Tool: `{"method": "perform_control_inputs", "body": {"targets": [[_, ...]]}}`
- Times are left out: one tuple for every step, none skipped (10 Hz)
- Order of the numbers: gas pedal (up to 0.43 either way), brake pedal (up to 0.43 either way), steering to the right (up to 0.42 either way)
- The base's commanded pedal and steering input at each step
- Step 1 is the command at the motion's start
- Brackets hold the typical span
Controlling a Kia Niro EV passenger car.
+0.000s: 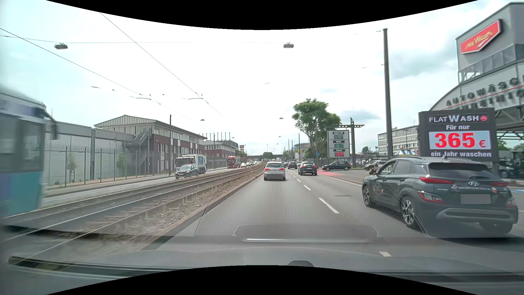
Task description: Follow the waypoints while adhering to traffic rules and regulations
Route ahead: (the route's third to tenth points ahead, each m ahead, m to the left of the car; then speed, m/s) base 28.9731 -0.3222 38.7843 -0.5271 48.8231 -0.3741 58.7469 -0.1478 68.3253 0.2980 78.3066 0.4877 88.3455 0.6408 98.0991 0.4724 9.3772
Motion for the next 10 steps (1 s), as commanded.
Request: {"method": "perform_control_inputs", "body": {"targets": [[0.0,0.049,-0.005],[0.0,0.049,-0.005],[0.0,0.055,-0.005],[0.0,0.055,-0.005],[0.0,0.061,-0.005],[0.0,0.067,-0.005],[0.0,0.067,-0.005],[0.0,0.073,-0.005],[0.0,0.073,-0.005],[0.0,0.085,-0.005]]}}
